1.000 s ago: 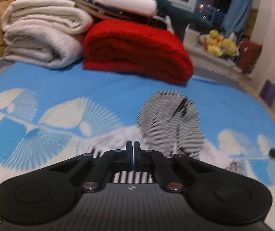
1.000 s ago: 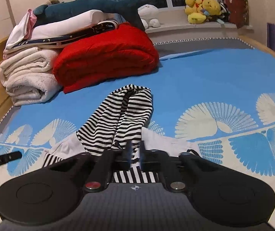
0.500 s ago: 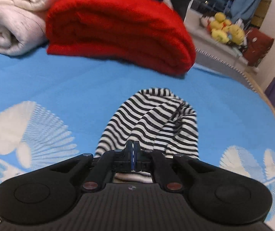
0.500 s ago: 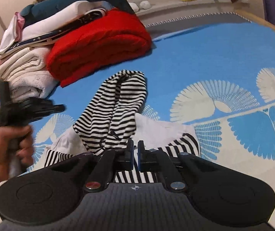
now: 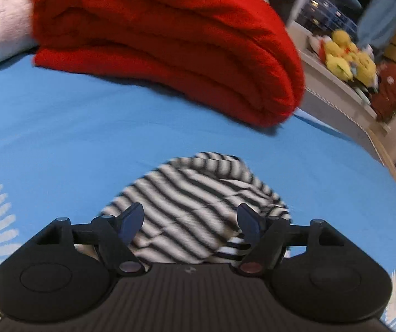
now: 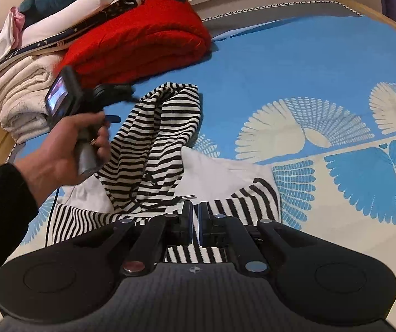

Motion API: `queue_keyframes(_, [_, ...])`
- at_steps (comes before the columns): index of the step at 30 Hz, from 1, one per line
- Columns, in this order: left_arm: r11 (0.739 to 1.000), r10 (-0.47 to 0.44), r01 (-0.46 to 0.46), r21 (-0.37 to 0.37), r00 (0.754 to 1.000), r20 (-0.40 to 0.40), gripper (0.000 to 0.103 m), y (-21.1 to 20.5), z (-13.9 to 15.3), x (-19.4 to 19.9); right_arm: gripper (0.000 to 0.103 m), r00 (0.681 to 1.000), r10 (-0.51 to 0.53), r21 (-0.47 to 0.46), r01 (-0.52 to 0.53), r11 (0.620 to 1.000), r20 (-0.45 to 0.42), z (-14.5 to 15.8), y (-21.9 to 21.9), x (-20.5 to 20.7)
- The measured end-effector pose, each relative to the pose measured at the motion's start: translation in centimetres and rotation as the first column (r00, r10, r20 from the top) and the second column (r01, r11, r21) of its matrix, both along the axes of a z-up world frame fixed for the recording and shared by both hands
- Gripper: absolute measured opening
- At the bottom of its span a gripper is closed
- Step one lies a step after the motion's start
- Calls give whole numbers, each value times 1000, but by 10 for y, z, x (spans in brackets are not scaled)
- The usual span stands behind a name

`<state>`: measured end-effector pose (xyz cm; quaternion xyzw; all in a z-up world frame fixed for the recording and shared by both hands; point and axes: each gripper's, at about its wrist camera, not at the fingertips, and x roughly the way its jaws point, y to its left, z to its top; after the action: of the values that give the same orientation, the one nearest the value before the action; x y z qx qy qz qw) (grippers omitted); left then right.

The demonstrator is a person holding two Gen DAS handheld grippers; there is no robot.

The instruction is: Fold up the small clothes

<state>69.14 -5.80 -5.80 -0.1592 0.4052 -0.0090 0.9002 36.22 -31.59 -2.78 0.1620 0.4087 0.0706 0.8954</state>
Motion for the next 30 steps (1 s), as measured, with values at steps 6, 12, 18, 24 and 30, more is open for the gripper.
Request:
queue_keyframes(6, [988, -81, 79, 131, 997, 10, 45, -42, -7, 16, 4, 1000, -10, 5, 10, 1000, -9, -2, 0, 3])
queue_keyframes(12, [969, -157, 141, 203, 986, 64, 5, -30, 15, -20, 4, 1000, -21, -7, 21, 1000, -17, -3, -6, 4])
queue_keyframes(18, [951, -270, 239, 196, 951, 149, 5, 14, 64, -159, 4, 998, -59, 16, 59, 998, 0, 6, -12, 4])
queue_keyframes(24, [912, -398, 393, 118, 917, 14, 5, 58, 83, -335, 4, 998, -55, 34, 55, 998, 24, 15, -3, -1])
queue_keyframes(30, [893, -426, 447, 43, 874, -236, 16, 90, 61, -417, 4, 999, -32, 47, 30, 998, 30, 17, 12, -12])
